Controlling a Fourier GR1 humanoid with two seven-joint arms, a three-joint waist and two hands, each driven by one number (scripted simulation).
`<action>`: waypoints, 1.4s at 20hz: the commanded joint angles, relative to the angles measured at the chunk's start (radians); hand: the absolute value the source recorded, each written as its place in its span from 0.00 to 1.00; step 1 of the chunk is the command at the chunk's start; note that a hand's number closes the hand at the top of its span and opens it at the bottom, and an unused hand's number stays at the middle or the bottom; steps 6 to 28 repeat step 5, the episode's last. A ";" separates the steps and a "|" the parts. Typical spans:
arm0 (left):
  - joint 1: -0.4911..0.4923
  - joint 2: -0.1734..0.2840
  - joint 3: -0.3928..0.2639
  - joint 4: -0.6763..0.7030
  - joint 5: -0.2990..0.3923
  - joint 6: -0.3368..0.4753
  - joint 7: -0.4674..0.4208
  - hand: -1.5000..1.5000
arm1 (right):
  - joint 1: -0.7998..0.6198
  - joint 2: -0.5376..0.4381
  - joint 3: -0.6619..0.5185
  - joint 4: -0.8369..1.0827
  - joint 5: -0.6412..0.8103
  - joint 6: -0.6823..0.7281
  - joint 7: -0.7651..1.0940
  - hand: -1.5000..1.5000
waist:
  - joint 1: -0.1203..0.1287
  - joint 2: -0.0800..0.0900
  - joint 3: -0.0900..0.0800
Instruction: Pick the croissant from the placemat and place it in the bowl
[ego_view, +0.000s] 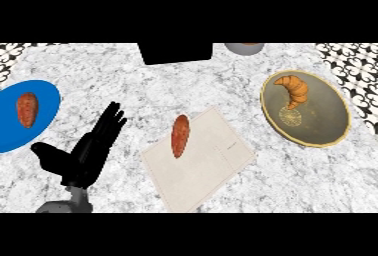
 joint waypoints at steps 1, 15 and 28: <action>0.027 0.000 -0.001 0.003 -0.011 0.007 -0.009 0.50 | 0.258 0.002 0.127 -0.068 -0.057 -0.011 -0.104 1.00 | -0.033 -0.006 0.002; 0.009 -0.002 0.018 -0.002 -0.002 0.020 -0.003 0.50 | 0.466 0.003 0.257 -0.009 -0.036 0.044 -0.235 1.00 | -0.039 -0.004 0.002; 0.009 -0.002 0.018 -0.002 -0.002 0.020 -0.003 0.50 | 0.466 0.003 0.257 -0.009 -0.036 0.044 -0.235 1.00 | -0.039 -0.004 0.002</action>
